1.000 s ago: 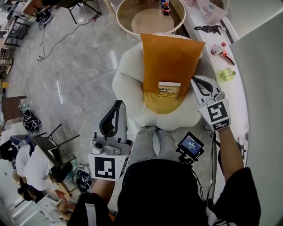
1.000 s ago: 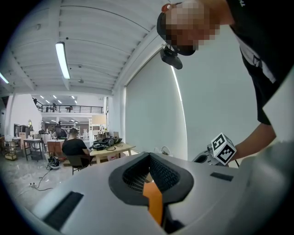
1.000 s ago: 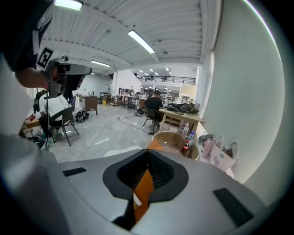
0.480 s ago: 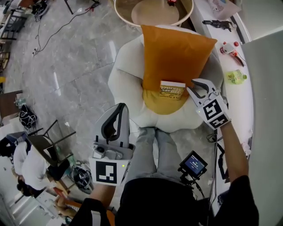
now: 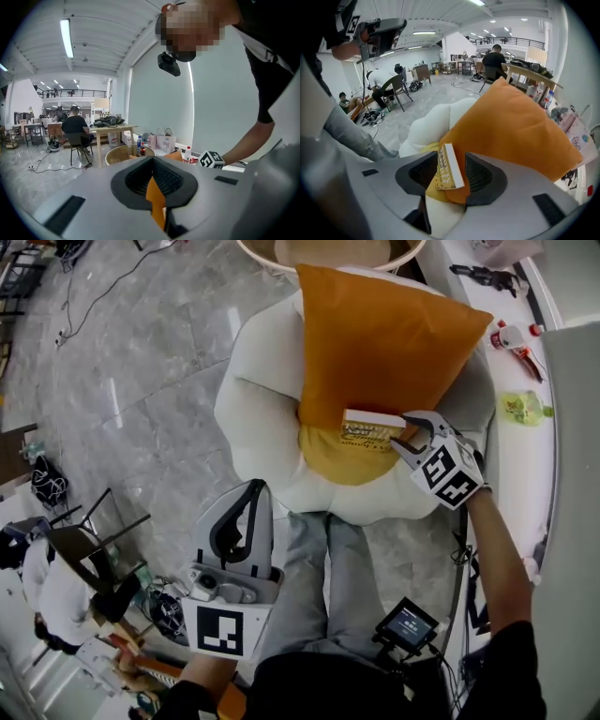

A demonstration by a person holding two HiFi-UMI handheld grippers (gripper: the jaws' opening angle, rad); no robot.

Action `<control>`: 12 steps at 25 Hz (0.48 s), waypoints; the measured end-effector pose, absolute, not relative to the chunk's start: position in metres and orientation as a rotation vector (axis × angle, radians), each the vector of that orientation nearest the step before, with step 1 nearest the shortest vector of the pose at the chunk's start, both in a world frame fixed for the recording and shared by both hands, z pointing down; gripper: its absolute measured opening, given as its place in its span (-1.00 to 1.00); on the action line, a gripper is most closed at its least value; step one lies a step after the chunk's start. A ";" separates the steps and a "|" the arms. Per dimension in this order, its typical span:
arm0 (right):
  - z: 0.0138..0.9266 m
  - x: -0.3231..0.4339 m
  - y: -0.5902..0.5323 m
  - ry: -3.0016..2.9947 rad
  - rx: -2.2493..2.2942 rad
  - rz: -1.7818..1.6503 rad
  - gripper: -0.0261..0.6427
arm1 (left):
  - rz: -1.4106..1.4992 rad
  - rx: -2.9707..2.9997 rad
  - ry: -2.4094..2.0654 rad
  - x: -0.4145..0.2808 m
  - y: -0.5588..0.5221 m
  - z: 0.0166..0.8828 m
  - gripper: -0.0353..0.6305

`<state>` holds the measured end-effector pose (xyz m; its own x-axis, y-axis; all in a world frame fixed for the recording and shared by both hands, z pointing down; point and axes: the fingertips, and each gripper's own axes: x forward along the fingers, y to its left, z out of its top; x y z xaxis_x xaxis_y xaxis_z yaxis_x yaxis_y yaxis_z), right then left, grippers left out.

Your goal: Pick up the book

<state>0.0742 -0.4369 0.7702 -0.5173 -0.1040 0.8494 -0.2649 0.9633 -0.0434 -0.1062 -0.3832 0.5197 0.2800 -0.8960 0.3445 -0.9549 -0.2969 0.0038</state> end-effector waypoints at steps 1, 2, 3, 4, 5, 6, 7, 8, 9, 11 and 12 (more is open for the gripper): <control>0.781 0.073 -0.436 -2.106 0.240 0.207 -0.34 | 0.411 2.339 -1.714 -0.106 -0.384 0.525 -0.86; 0.791 0.072 -0.434 -2.100 0.219 0.209 -0.32 | 0.412 2.341 -1.712 -0.106 -0.384 0.531 -0.86; 0.802 0.071 -0.433 -2.096 0.197 0.212 -0.30 | 0.418 2.342 -1.708 -0.106 -0.384 0.537 -0.86; 0.812 0.071 -0.431 -2.089 0.177 0.216 -0.29 | 0.426 2.340 -1.701 -0.107 -0.384 0.543 -0.86; 0.821 0.071 -0.432 -2.079 0.163 0.221 -0.28 | 0.433 2.334 -1.694 -0.108 -0.385 0.550 -0.86; 0.829 0.070 -0.433 -2.071 0.154 0.225 -0.28 | 0.437 2.325 -1.691 -0.109 -0.387 0.556 -0.86; 0.837 0.069 -0.435 -2.065 0.145 0.231 -0.28 | 0.437 2.313 -1.694 -0.112 -0.389 0.561 -0.86; 0.845 0.069 -0.436 -2.059 0.135 0.239 -0.27 | 0.437 2.302 -1.697 -0.114 -0.391 0.566 -0.86; 0.853 0.068 -0.436 -2.049 0.121 0.243 -0.26 | 0.439 2.292 -1.698 -0.116 -0.391 0.572 -0.86; 0.870 0.068 -0.435 -2.023 0.096 0.239 -0.26 | 0.446 2.278 -1.694 -0.118 -0.391 0.584 -0.86; 0.877 0.068 -0.435 -2.010 0.085 0.236 -0.26 | 0.451 2.272 -1.691 -0.119 -0.390 0.590 -0.86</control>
<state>0.0676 -0.4351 0.8774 -0.4372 0.0449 0.8982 -0.1646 0.9779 -0.1290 -0.1185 -0.3904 0.5901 0.2693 -0.8742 0.4041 -0.9593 -0.2803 0.0328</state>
